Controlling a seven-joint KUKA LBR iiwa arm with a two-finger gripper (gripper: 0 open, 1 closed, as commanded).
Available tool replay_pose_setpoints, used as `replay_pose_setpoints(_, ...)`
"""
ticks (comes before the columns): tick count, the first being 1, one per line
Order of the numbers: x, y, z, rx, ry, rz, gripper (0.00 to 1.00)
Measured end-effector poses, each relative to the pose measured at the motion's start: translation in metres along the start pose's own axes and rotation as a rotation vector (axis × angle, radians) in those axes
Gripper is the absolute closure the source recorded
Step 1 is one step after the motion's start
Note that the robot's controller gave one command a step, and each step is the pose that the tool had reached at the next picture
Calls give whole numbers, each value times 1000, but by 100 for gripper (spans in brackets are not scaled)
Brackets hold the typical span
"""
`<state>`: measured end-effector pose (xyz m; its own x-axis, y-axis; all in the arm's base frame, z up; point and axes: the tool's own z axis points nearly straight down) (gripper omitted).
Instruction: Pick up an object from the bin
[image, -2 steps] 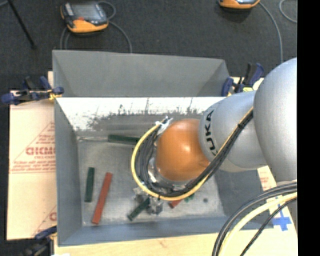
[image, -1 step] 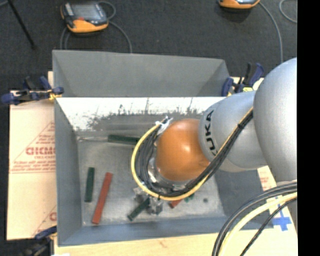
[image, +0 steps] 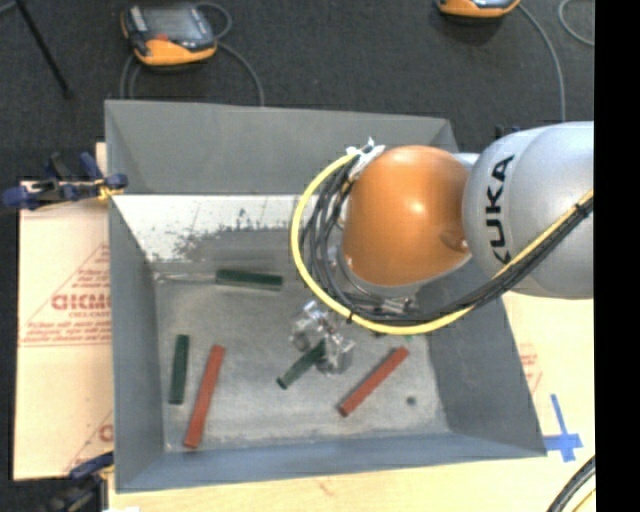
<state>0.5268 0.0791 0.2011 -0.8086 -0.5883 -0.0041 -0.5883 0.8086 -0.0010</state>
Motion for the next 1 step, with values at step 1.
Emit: replay_pose_setpoints(1,0,0,0,-1,1,1,100)
